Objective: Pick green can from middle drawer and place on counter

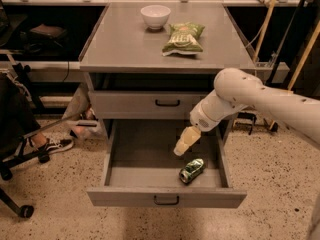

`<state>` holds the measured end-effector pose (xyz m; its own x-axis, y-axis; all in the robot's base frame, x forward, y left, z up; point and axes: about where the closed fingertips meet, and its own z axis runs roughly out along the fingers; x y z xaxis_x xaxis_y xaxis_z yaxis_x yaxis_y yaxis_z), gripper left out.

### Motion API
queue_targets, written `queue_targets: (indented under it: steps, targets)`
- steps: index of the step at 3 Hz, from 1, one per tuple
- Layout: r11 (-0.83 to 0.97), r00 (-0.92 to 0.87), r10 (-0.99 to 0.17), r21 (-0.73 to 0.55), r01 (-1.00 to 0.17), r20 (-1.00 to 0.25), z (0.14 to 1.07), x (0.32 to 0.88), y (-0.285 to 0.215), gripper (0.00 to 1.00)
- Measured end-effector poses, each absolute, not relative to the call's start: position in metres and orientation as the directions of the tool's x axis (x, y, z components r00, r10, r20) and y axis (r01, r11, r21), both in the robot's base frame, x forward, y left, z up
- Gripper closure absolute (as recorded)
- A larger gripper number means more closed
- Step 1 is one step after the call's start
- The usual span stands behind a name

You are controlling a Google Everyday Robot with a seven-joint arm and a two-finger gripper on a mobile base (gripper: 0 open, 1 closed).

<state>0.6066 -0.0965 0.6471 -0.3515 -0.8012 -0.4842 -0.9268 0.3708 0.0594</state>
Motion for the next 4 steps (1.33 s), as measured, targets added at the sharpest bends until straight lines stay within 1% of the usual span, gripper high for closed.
queue_targets:
  steps: [2,4]
  targets:
    - [0.381,-0.368,-0.789,0.078,-0.921,-0.492,0.633,0.615,-0.100,0.00]
    - [0.579,-0.514,-0.651,0.073,-0.812,-0.559,0.564,0.664,-0.170,0.00]
